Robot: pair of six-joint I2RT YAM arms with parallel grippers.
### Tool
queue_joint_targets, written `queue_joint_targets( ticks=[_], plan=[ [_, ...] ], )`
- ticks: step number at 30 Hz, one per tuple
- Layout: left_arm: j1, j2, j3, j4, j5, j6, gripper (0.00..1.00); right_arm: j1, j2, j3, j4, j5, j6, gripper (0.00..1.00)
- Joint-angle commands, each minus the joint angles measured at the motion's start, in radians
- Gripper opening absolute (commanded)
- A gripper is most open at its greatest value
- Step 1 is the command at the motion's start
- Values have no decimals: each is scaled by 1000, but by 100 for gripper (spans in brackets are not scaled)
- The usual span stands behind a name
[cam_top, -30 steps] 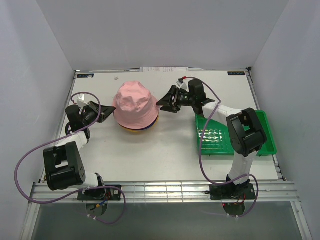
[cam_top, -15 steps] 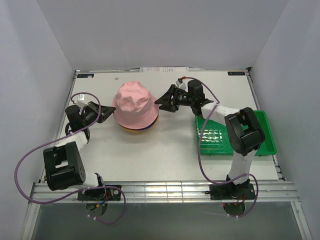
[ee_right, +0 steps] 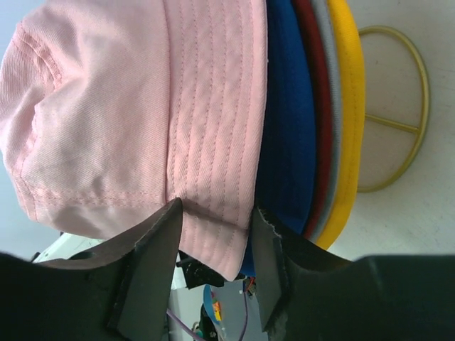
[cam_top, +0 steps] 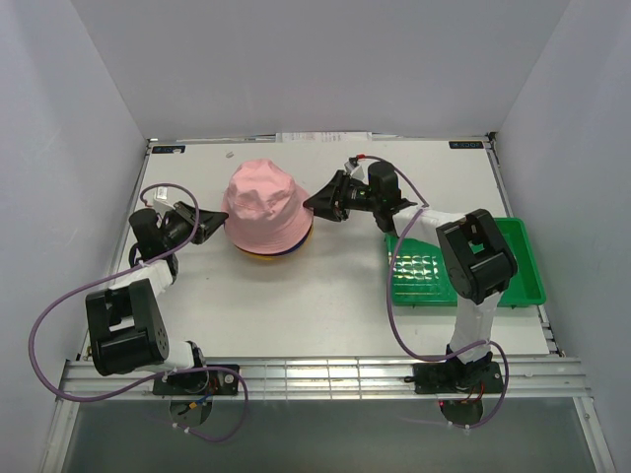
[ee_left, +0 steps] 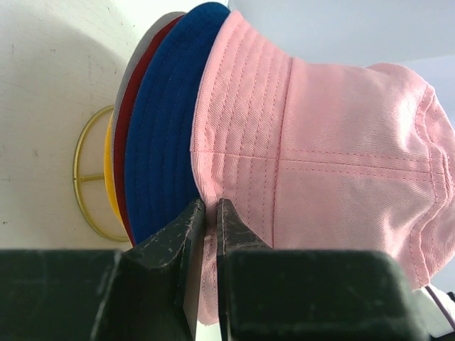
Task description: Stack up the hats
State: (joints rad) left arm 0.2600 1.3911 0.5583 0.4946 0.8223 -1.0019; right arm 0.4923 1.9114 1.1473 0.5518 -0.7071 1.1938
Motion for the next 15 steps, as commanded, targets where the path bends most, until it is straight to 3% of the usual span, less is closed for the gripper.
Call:
queue_joint_targets(
  ticks=[1,4,11,15],
  plan=[
    [2,-32,-20,-24,17,28,0,6,1,-15,88,0,27,45],
    [2,-32,-23,-25,17,29,0,6,5,-27,91,6,30,31],
    [4,-32,-29,-47,3,45,0,5,17,-63,56,26,1,12],
    [4,-30,-28,-82,-18,63,0,5,23,-60,-45,60,-66,8]
  ],
)
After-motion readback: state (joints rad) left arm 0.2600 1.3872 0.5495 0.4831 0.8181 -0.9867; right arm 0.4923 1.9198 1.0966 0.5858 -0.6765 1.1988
